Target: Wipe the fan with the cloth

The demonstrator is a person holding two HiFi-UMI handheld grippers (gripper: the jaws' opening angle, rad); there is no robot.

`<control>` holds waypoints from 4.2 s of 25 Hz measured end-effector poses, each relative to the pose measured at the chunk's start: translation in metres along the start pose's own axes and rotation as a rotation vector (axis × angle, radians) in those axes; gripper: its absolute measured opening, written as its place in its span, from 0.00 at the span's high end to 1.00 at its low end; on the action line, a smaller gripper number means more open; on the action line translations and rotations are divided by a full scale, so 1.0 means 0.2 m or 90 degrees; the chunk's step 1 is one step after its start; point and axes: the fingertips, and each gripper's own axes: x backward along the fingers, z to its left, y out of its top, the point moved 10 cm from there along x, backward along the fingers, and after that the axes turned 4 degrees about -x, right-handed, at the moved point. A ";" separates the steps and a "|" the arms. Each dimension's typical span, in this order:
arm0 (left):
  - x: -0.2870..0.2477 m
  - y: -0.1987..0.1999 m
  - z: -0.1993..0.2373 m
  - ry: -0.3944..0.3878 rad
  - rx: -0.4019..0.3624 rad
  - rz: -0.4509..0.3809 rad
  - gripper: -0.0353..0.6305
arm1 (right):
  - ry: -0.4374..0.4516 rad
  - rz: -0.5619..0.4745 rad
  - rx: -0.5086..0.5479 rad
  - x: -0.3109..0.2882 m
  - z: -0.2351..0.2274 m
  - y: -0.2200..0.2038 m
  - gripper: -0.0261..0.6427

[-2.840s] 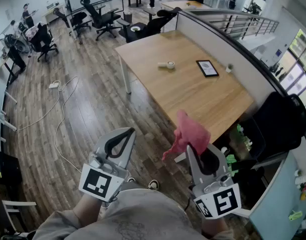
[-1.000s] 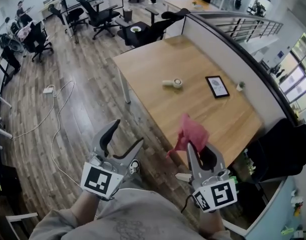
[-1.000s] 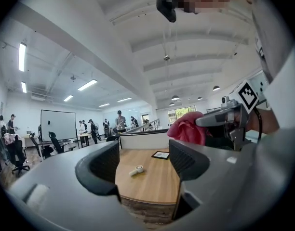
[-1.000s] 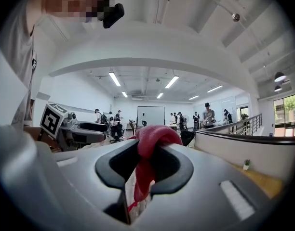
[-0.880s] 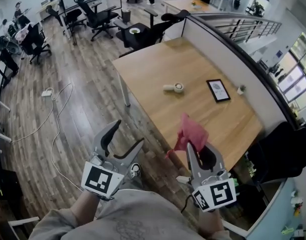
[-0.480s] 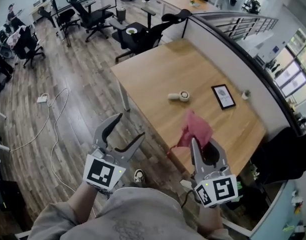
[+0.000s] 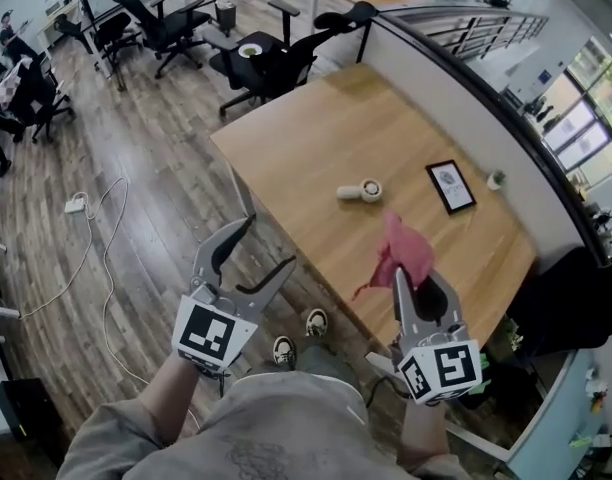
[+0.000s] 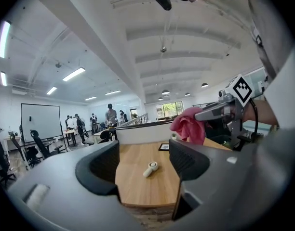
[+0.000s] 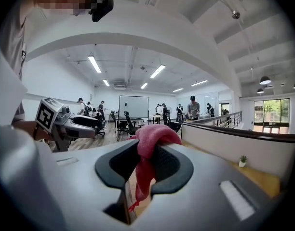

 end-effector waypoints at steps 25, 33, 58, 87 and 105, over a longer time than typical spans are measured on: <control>-1.14 -0.36 0.12 -0.134 -0.019 0.145 0.47 | -0.032 0.108 -0.081 -0.75 -0.77 -0.29 0.84; -1.52 -0.61 0.06 -0.169 -0.015 0.222 0.47 | -0.010 0.160 -0.102 -0.98 -0.99 -0.48 0.84; -2.06 -1.32 0.06 -0.376 -0.051 0.267 0.51 | -0.063 0.242 -0.117 -1.43 -1.16 -0.90 0.84; -2.14 -1.51 0.02 -0.418 -0.043 0.262 0.68 | -0.002 0.360 -0.151 -1.87 -0.97 -1.20 0.84; -2.13 -1.51 0.02 -0.430 -0.069 0.261 0.69 | 0.071 0.407 -0.057 -1.86 -0.96 -1.18 0.84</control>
